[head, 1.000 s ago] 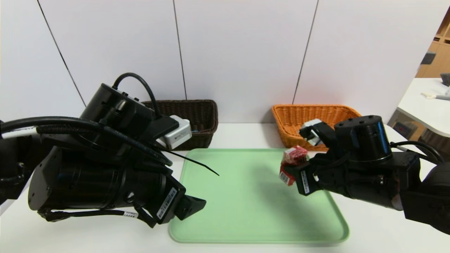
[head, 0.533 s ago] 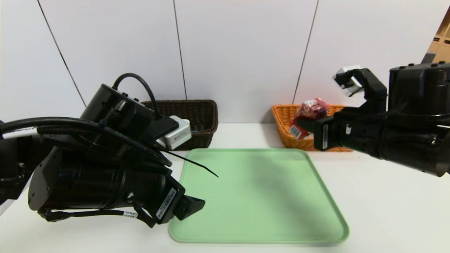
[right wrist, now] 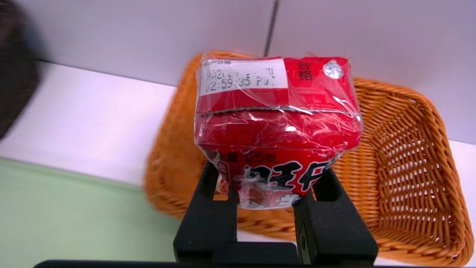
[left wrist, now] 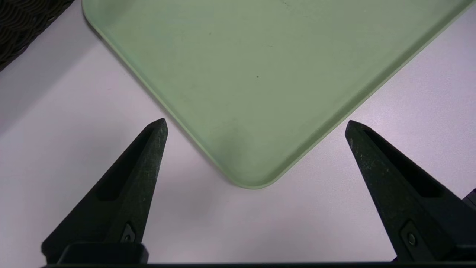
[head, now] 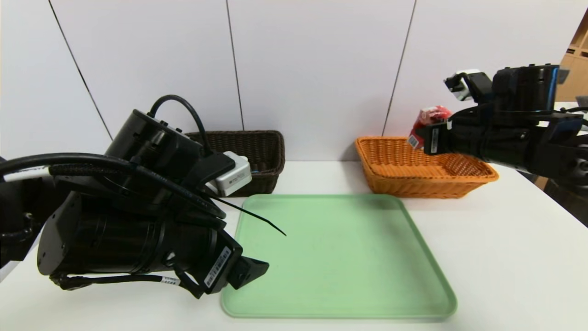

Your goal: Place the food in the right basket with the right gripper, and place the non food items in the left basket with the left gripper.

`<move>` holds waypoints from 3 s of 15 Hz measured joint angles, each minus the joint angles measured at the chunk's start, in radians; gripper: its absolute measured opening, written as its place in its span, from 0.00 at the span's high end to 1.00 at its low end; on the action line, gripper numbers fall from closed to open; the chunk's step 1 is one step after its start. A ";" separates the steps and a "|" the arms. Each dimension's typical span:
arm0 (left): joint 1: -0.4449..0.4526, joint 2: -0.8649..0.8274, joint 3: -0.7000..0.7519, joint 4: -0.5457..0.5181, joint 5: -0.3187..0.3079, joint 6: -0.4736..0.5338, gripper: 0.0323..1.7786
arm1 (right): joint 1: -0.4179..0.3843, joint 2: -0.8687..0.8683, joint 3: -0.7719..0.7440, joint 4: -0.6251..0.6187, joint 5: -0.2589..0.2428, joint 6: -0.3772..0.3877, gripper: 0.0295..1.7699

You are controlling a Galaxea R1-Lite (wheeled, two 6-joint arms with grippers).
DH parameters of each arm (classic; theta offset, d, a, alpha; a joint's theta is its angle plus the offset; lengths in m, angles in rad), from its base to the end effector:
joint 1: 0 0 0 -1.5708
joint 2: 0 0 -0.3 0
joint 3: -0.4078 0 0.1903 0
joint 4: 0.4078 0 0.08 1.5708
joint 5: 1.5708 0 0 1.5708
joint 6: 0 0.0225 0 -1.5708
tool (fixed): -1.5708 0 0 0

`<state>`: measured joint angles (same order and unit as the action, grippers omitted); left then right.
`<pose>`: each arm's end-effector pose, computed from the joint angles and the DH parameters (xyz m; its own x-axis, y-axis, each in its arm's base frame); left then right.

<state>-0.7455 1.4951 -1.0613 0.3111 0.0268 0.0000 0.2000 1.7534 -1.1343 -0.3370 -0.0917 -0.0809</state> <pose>0.1789 -0.1643 0.2247 0.5581 -0.4788 -0.6777 0.6636 0.7478 0.0182 0.3326 0.0653 0.2266 0.9556 0.1003 -0.2772 -0.1333 0.9857 -0.1030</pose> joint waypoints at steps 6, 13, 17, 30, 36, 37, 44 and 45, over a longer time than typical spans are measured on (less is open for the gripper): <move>0.001 0.014 -0.003 -0.004 0.000 0.000 0.05 | -0.088 0.240 -0.127 0.003 -0.001 -0.017 0.78; 0.008 0.021 0.001 -0.003 0.000 -0.001 0.05 | -0.124 0.380 -0.234 0.026 0.001 -0.018 0.78; 0.009 0.023 0.001 -0.003 0.000 -0.001 0.05 | -0.129 0.387 -0.257 0.053 0.009 -0.016 0.52; 0.163 -0.095 -0.026 -0.008 0.015 -0.010 0.05 | -0.113 0.093 -0.259 0.339 0.037 0.000 0.13; 0.402 -0.292 -0.027 -0.004 0.072 0.005 0.05 | -0.092 -0.272 -0.005 0.458 0.032 -0.001 0.08; 0.427 -0.317 -0.023 -0.004 0.085 0.004 0.05 | -0.092 -0.339 0.050 0.462 0.029 -0.002 0.07; 0.466 -0.528 0.164 -0.002 0.204 0.009 0.05 | -0.096 -0.823 0.263 0.676 0.029 -0.010 0.05; 0.466 -0.578 0.204 -0.001 0.227 0.025 0.05 | -0.103 -0.882 0.283 0.709 0.032 -0.013 0.05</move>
<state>-0.2794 0.9172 -0.8577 0.3102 0.2538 0.0249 0.0974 0.8717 -0.8511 0.3723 -0.0596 -0.0943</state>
